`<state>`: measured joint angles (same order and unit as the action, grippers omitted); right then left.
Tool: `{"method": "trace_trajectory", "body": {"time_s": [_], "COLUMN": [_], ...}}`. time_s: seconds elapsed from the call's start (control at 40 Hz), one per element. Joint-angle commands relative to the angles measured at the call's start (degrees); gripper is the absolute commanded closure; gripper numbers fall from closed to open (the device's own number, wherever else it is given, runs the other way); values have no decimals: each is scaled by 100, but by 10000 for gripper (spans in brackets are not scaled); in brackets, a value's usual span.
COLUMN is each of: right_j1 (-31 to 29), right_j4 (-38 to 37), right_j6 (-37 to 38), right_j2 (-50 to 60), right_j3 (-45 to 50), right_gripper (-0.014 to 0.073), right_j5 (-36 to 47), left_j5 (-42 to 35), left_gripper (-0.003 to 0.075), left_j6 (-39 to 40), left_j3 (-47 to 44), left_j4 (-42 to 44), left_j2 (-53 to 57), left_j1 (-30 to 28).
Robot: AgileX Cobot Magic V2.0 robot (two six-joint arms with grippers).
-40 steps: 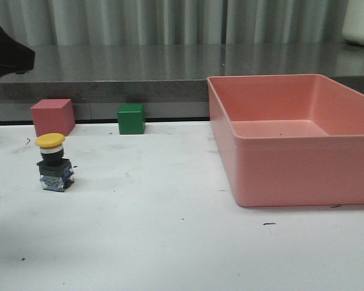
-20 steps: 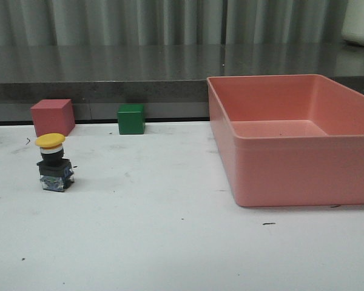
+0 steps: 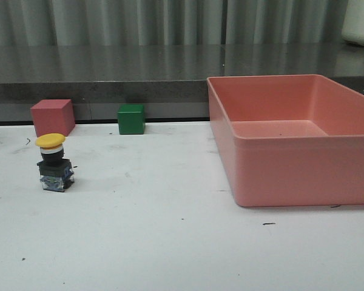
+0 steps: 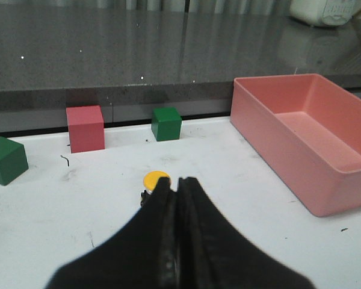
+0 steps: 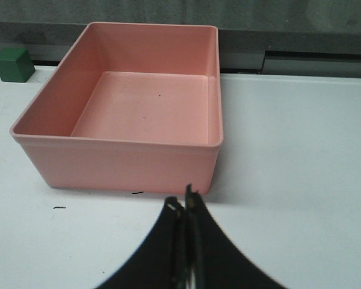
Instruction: Place and stand button with both arms
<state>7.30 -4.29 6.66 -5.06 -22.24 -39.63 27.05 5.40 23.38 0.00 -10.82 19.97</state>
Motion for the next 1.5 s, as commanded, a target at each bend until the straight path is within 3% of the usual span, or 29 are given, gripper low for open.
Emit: {"method": "trace_trajectory", "body": {"time_s": [0.0, 0.7, 0.83, 1.03, 1.43, 1.48], "right_j1": [-36, -36, -36, -36, -36, -36], "right_j4": [-69, -69, -69, -69, -69, -69], "right_j6": [-45, -45, -45, -45, -45, -45], "right_j2": [-66, -66, -66, -66, -66, -66], "right_j3": [-126, -126, -126, -126, -126, -126], "right_gripper": [655, 655, 655, 655, 655, 655], "right_j5": [411, 411, 411, 411, 404, 404], "left_j5": [-401, -471, -817, -1154, -2330, -2170], "left_gripper": [740, 740, 740, 740, 740, 740], "left_j6": [23, 23, 23, 23, 23, 23], "left_j3": [138, 138, -112, -983, -2464, -2472], "left_j4": [-59, -59, -59, -59, -67, -67], "left_j2": [261, 415, 558, 1261, 1241, 1241], "left_j1": [44, 44, -4, -675, -2002, -2176]}}
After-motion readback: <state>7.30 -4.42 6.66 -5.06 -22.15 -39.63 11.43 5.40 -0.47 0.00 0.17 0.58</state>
